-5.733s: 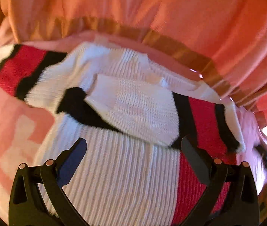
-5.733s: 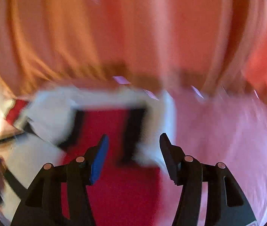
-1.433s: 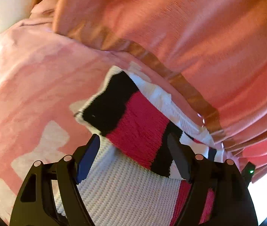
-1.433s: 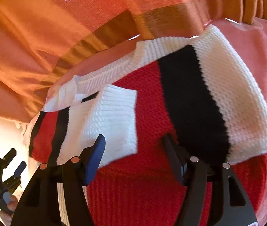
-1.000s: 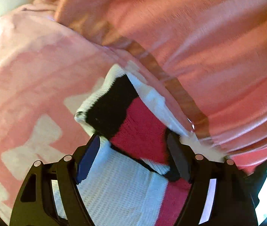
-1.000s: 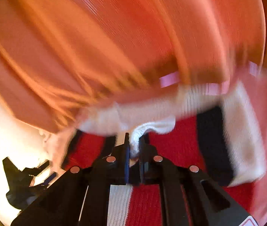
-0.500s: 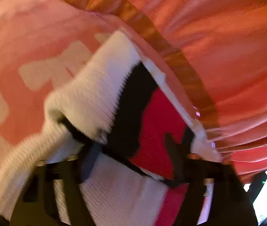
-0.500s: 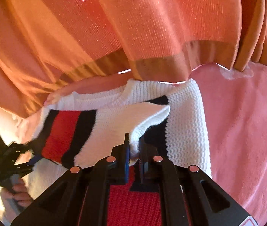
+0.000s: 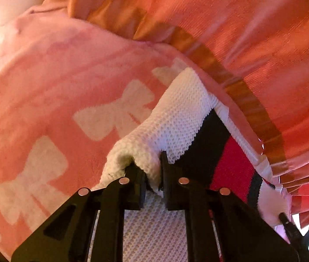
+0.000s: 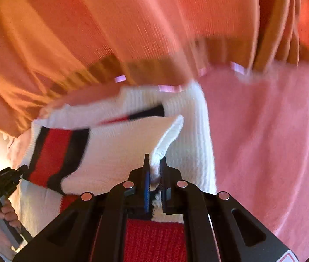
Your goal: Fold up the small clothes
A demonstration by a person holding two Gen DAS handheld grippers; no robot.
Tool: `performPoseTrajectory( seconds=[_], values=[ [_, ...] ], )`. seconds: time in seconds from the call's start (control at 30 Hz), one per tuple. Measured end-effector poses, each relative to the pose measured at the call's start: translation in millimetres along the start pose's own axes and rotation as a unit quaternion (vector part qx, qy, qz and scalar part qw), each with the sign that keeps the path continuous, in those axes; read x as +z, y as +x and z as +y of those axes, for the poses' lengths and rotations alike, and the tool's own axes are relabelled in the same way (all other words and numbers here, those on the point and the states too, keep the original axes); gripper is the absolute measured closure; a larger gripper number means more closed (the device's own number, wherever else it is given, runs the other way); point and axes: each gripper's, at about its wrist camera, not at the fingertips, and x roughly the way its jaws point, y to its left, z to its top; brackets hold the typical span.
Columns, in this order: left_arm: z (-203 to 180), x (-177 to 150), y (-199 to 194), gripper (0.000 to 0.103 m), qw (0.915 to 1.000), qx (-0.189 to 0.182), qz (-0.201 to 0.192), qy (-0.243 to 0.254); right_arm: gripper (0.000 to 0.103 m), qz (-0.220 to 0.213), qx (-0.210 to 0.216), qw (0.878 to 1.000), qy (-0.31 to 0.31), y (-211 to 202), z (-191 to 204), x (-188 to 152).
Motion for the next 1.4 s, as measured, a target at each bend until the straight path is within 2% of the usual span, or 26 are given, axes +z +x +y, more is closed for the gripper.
performPoseTrajectory(
  seconds=[0.1,0.17,0.27,0.3,0.37,0.47,0.53,0.57,0.63,0.73,0.77,0.83,0.9,1.0,1.03,1.1,1.17,1.27,1.3,1.37,1.4],
  values=[
    [3.3,-2.7,10.3,0.092,0.9998,0.001,0.019,-0.004,0.097,0.044,-0.021,0.999,0.021,27.3,-20.6,-12.9],
    [0.9,-5.4,11.1,0.092,0.9998,0.011,0.014,0.006,0.097,0.039,-0.025,0.999,0.017,26.1,-16.8,-12.1],
    [-1.4,-3.9,9.9,0.092,0.9995,0.024,0.005,0.017,0.097,0.006,-0.023,0.999,-0.022,7.1,4.2,-5.1],
    [0.1,-3.3,10.5,0.092,0.9995,0.025,0.005,0.016,0.096,0.011,-0.028,0.999,-0.028,11.1,3.7,-6.8],
    [1.6,-4.1,10.7,0.091,0.9995,0.028,0.003,0.017,0.095,0.051,-0.025,0.998,-0.022,29.0,-5.8,-13.9],
    [-3.3,-6.8,9.7,0.09,0.9984,0.043,-0.005,0.036,0.091,0.056,-0.018,0.998,-0.009,23.2,-10.9,-14.7],
    [-5.9,-8.9,5.3,0.089,0.998,0.046,-0.002,0.044,0.09,0.027,-0.043,0.999,-0.002,-7.3,-10.6,-8.7],
    [-8.5,-9.9,0.8,0.089,0.9976,0.047,0.001,0.051,0.087,0.017,-0.05,0.999,-0.006,-15.0,-8.4,-7.5],
    [-13.7,-12.4,-13.3,0.085,0.9968,0.047,0.0,0.064,0.087,-0.022,-0.052,0.998,-0.024,-42.3,1.5,-7.0],
    [-25.4,-16.0,-39.3,0.08,0.9947,0.038,-0.023,0.092,0.102,-0.047,-0.026,0.998,-0.045,-56.1,24.6,-6.9],
    [-31.0,-15.6,-45.9,0.076,0.9941,0.027,-0.033,0.1,0.102,-0.046,-0.022,0.997,-0.053,-55.2,30.7,-6.5],
    [-44.5,-12.9,-48.1,0.065,0.992,-0.002,-0.039,0.12,0.103,-0.045,-0.014,0.997,-0.066,-40.9,45.3,-2.2],
    [-60.4,-12.5,-38.5,0.056,0.9869,-0.007,-0.035,0.157,0.103,-0.03,-0.01,0.997,-0.069,-18.9,56.0,-0.5],
    [-63.7,-16.7,-7.4,0.056,0.9813,0.04,-0.018,0.187,0.103,0.007,-0.028,0.996,-0.08,21.2,57.1,-4.9],
    [-57.2,-16.9,1.4,0.057,0.9828,0.049,-0.006,0.178,0.103,0.016,-0.04,0.996,-0.081,31.2,52.9,-7.0],
    [-45.3,-12.3,13.7,0.058,0.9885,0.042,0.008,0.145,0.103,0.035,-0.056,0.996,-0.058,50.9,34.5,-13.0],
    [-49.3,-8.5,15.6,0.058,0.9874,0.049,0.004,0.151,0.103,0.034,-0.026,0.999,-0.02,48.0,19.9,-10.3],
    [-54.0,-11.0,18.3,0.058,0.984,0.064,-0.001,0.167,0.103,0.005,-0.029,0.999,-0.043,27.1,23.6,-5.3],
    [-55.1,-13.1,19.3,0.057,0.9823,0.069,-0.004,0.174,0.103,0.008,-0.027,0.998,-0.05,27.0,23.2,-7.8],
    [-58.5,-17.2,19.8,0.057,0.9772,0.083,-0.01,0.196,0.103,0.037,-0.052,0.996,-0.06,42.3,14.5,-18.6],
    [-60.3,-18.7,20.2,0.056,0.9746,0.089,-0.013,0.205,0.103,0.031,-0.042,0.998,-0.047,45.5,3.7,-25.2]
  ],
)
